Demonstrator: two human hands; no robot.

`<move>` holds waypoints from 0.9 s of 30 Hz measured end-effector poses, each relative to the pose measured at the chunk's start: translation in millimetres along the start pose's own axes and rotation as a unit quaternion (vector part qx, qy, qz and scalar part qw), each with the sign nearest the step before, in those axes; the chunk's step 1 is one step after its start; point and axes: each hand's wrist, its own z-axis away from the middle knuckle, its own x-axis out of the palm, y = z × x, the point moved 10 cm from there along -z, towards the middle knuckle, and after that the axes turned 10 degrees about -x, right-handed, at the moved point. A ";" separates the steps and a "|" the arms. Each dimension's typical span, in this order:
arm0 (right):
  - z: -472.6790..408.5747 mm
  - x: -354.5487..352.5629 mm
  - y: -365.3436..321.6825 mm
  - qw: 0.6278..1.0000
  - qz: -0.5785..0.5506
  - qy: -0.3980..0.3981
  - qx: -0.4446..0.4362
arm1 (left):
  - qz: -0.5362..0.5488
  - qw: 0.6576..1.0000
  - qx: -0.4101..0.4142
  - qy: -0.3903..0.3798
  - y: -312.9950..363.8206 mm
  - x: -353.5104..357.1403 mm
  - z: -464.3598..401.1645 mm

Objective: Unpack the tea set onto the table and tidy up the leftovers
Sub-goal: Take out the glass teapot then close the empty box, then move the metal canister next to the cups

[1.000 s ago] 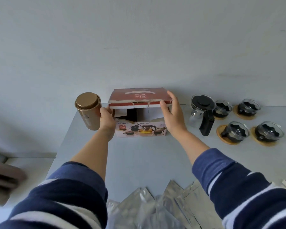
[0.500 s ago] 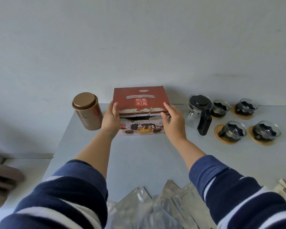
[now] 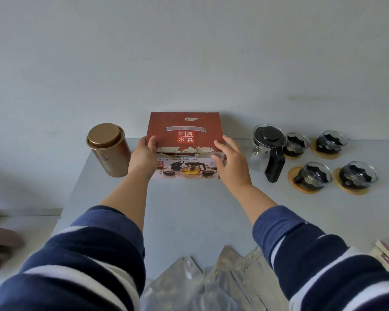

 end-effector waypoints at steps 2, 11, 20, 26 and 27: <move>-3.7 0.5 -3.2 1.000 0.011 -0.015 0.006 | 0.014 1.000 -0.010 -0.003 -1.0 -2.8 4.1; -29.0 24.8 -101.8 0.989 0.117 0.015 -0.090 | -0.227 0.974 -0.027 -0.001 -82.6 -6.0 52.5; -57.1 177.6 -190.1 0.972 -0.067 -0.214 -0.070 | -0.400 0.909 0.015 -0.114 -146.3 34.0 72.7; -69.1 214.3 -179.0 0.967 -0.198 -0.142 0.071 | -0.418 0.902 0.016 -0.110 -150.7 40.8 71.2; -69.9 213.5 -177.2 0.967 -0.211 -0.124 0.074 | -0.416 0.903 0.016 -0.109 -150.1 40.6 71.8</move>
